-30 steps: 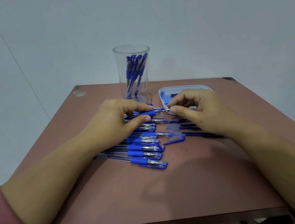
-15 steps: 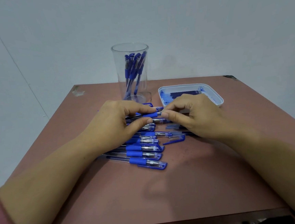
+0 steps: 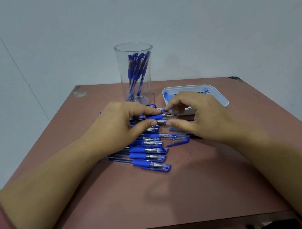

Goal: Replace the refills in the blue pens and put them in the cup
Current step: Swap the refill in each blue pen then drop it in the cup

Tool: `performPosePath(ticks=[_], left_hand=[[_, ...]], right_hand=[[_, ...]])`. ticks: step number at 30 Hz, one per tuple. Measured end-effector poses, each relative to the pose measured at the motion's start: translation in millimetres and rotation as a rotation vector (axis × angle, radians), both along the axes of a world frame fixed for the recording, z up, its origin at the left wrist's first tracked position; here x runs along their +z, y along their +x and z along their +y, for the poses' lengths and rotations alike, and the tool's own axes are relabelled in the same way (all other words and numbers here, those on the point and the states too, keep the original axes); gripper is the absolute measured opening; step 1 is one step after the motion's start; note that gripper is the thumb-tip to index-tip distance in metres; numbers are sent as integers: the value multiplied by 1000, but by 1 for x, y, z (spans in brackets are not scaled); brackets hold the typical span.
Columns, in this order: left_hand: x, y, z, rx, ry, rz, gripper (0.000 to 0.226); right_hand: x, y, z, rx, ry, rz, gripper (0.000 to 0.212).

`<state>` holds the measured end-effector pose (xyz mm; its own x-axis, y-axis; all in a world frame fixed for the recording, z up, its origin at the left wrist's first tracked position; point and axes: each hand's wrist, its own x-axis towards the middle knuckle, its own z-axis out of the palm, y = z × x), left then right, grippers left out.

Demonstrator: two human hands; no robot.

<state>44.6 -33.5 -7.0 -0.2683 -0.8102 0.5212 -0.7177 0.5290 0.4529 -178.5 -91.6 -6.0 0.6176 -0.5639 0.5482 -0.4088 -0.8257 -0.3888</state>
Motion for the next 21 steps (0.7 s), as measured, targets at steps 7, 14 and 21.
performPosePath(ticks=[7,14,21], left_hand=[[0,2,-1,-3,-3,-17,32],[0,2,0,-5,3,-2,27],[-1,2,0,-17,0,-3,27]], right_hand=[[0,-1,0,-6,38,23,20],[-1,1,-1,-31,7,65,27],[0,3,1,-19,27,35,17]])
